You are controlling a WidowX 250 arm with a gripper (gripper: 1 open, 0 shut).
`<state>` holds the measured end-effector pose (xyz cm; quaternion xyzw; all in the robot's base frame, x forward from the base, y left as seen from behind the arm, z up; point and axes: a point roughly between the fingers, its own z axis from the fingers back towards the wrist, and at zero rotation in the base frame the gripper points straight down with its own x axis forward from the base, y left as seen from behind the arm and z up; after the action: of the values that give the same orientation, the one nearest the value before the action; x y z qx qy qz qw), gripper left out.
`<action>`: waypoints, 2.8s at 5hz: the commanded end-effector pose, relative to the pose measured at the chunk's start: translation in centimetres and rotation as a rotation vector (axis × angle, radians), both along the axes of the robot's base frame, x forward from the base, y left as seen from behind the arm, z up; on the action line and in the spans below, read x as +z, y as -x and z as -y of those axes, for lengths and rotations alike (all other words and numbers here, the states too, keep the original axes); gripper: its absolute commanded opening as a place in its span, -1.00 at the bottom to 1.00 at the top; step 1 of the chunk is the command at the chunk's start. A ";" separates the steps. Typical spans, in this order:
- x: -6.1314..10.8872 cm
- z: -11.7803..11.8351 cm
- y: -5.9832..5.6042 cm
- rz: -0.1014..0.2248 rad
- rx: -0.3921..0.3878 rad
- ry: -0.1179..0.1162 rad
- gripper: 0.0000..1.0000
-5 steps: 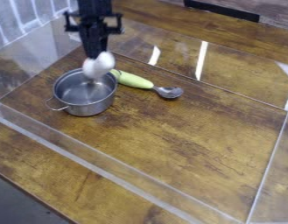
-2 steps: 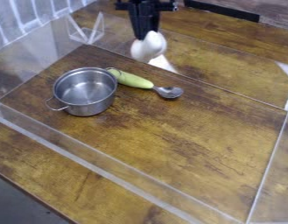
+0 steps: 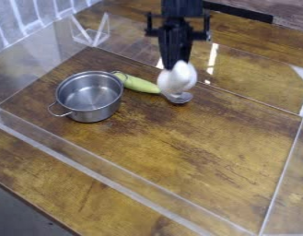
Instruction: Remove the mushroom from the silver pot and put it on the table
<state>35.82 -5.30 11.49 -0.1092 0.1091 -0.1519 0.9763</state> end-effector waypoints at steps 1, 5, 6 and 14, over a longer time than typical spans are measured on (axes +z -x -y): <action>3.8 0.1 2.0 0.104 -0.060 0.012 1.00; -3.0 4.7 6.4 0.033 -0.176 0.062 1.00; -4.4 4.8 6.5 0.022 -0.178 0.062 1.00; -3.0 5.0 4.9 -0.012 -0.186 -0.036 -1.00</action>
<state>30.47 -9.90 6.00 -0.0850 0.1644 -0.2268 0.9562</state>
